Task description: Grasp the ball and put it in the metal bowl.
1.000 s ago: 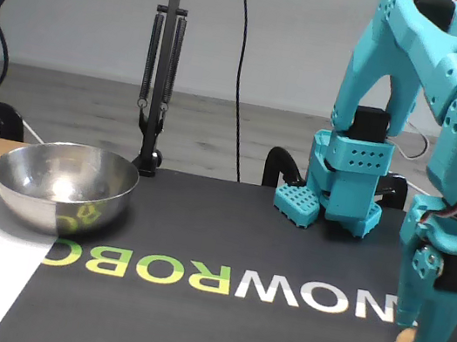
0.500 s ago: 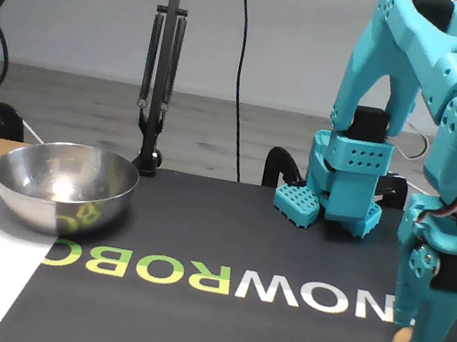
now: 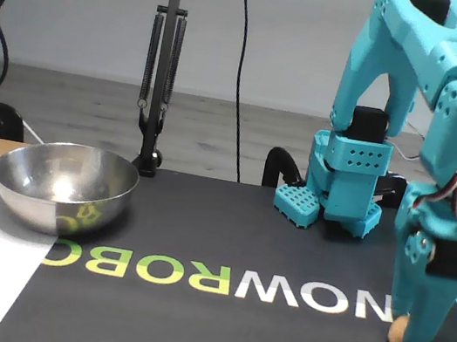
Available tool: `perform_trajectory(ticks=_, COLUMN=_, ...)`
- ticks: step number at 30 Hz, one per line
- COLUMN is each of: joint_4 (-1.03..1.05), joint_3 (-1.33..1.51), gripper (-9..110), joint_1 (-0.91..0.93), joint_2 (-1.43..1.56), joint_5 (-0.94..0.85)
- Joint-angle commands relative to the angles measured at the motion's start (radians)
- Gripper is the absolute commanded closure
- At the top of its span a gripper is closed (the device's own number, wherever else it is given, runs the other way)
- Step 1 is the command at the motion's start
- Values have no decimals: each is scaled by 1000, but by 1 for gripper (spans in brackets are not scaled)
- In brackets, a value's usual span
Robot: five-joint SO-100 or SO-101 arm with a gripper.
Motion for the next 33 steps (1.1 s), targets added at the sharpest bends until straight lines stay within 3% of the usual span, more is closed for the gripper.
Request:
perform_trajectory(ticks=1, joint_4=15, joint_3=-18, gripper=67, joint_1=6, joint_2=80, joint_5=5)
perform_trajectory(ticks=33, joint_4=166, joint_3=-126, gripper=67, joint_1=40, joint_2=202, joint_5=14)
